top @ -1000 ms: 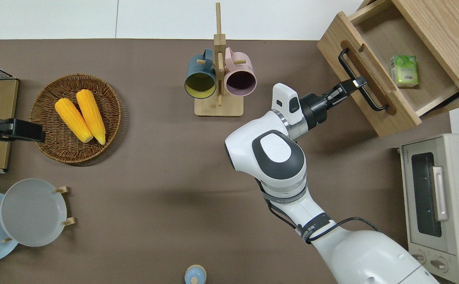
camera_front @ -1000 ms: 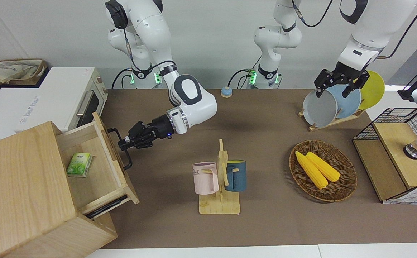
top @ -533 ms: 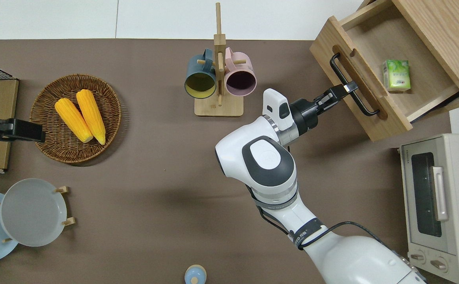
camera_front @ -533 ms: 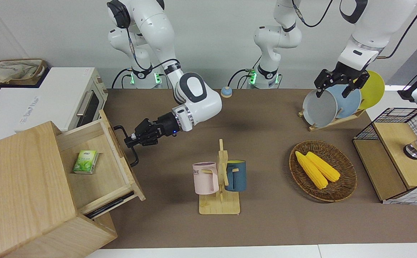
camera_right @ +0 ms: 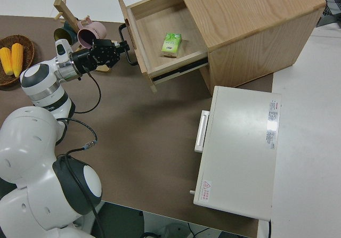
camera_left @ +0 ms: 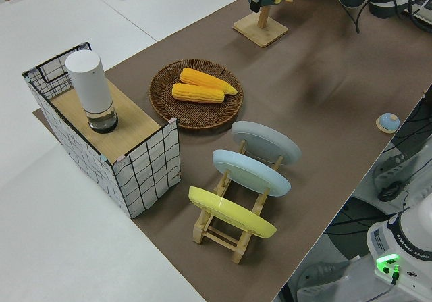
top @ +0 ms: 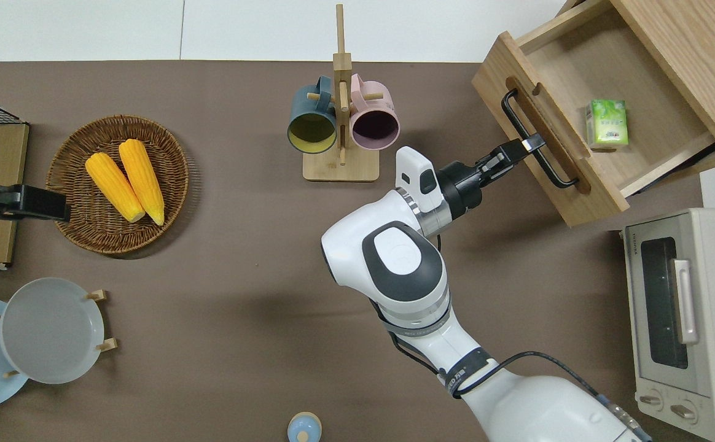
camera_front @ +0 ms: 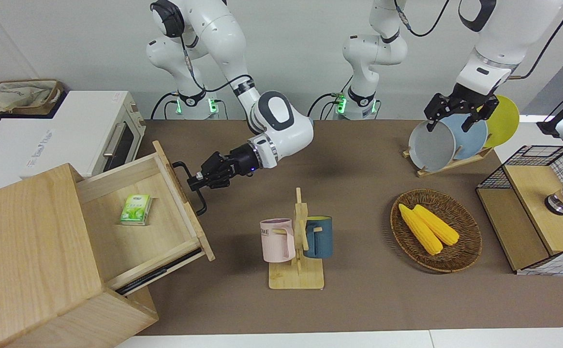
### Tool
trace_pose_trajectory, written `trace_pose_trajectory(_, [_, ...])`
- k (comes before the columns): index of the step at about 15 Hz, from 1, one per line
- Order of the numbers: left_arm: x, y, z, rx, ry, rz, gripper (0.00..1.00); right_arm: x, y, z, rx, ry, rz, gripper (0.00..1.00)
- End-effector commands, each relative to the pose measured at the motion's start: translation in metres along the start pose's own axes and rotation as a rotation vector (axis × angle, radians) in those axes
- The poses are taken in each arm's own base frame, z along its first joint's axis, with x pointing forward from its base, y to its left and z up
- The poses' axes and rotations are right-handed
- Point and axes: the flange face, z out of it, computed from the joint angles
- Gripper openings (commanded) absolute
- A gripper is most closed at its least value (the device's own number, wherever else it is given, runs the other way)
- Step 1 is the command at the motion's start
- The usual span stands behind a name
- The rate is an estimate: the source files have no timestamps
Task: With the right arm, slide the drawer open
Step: 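Pull the handle toward the robot with the right gripper, sliding the drawer out, then open the right gripper and release the drawer handle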
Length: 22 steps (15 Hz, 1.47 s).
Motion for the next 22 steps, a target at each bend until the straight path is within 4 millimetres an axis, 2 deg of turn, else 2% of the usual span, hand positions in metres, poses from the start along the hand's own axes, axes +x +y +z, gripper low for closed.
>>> trace_pose_trajectory(1, [0.004,0.000,-0.002,0.017,0.008,0.007,1.00,0.010,0.005,-0.035,-0.027,0.033,-0.074,0.056])
trace_pose_trajectory(11, [0.004,0.000,-0.002,0.017,0.008,0.007,1.00,0.008,0.003,-0.081,0.002,0.027,-0.066,0.056])
trace_pose_trajectory(16, [0.004,0.000,-0.002,0.017,0.008,0.007,1.00,0.008,0.007,-0.089,0.008,0.030,-0.058,0.056])
trace_pose_trajectory(22, [0.004,0.000,-0.002,0.018,0.007,0.007,1.00,0.009,0.008,-0.089,0.007,0.030,-0.065,0.058])
